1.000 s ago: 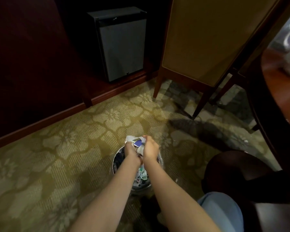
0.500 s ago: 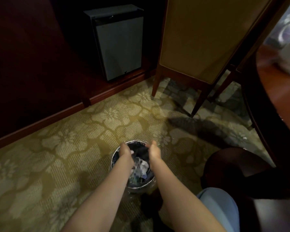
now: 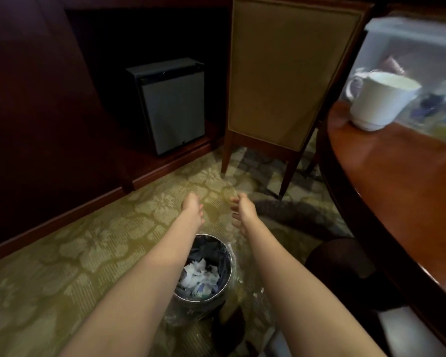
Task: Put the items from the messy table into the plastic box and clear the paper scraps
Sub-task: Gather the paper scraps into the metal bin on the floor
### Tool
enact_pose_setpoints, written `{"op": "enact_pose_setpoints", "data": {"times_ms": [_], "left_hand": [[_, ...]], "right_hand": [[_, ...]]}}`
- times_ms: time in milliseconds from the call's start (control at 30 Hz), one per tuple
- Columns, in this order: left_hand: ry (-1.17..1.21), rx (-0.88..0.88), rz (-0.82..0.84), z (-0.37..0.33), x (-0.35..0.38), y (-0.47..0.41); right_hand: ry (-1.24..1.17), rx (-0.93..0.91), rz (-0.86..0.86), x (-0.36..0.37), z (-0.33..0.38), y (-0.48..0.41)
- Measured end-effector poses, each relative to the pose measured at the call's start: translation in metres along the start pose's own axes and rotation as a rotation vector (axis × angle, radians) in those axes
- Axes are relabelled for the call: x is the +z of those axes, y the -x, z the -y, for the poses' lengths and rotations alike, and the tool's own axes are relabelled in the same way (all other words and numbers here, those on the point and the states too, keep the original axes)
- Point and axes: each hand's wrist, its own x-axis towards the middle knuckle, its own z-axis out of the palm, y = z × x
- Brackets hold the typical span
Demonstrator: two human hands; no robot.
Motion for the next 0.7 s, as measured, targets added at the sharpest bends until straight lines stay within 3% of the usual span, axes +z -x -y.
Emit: {"op": "enact_pose_setpoints", "data": {"times_ms": [333,700], "left_hand": [[0.202,0.119,0.286,-0.050,0.057,0.079],[0.212,0.162,0.482,-0.055,0.120,0.163]], "right_hand": [[-0.247,-0.160,0.048,-0.051,0.074,0.065],[-0.377,-0.368,-0.020,-0.133,0.130,0.137]]}}
